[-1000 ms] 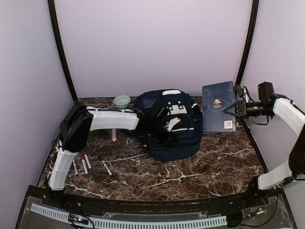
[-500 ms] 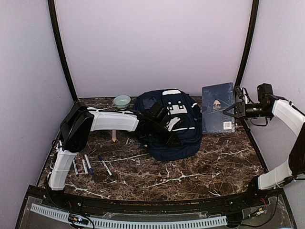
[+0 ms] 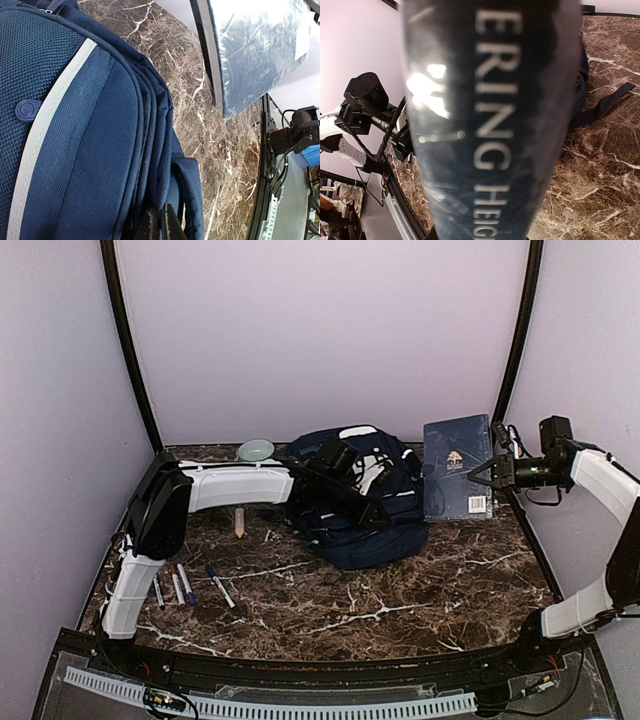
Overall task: Pack the student bag
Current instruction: Pick up the largest pocket of the bag from the student bag.
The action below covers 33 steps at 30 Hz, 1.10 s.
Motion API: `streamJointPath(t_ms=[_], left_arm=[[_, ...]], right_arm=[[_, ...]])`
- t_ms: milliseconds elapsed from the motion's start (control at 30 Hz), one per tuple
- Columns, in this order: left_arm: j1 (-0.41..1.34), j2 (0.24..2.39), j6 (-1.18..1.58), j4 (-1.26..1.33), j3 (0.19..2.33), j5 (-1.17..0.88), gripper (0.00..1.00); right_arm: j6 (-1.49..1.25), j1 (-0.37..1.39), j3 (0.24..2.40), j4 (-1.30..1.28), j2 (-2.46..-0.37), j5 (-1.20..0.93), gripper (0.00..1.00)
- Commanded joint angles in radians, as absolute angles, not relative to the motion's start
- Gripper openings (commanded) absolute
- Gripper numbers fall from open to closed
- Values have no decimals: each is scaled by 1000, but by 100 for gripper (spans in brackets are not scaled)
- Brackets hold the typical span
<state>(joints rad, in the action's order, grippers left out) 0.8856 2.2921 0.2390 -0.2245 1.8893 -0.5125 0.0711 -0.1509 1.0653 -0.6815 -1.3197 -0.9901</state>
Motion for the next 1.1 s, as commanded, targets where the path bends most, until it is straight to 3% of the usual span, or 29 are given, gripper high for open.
streamJointPath(t_ms=[0,333,500,667,900,1067], left_arm=[[877,2176,264,-153,1959,-503,0],[871,2161,234,-134,1977,-522,0],[824,2154,512,20,1934,-612,0],[810,2170,545,103,1932,-677,0],[805,2189,525,52,1934,-649,0],[807,2178,389,-116,2068,-510,0]], right_arm=[[93,-154,1075,-622,-1265,-1061,0],[167,-154,1054,-720,-1256,-1066,0],[160,-153,1032,-705,-1246,-1073,0],[156,-155,1015,-699,-1236,-1076,0],[151,-154,1009,-693,-1226,-1072,0],[158,-149,1008,-731,-1224,-1103,0]])
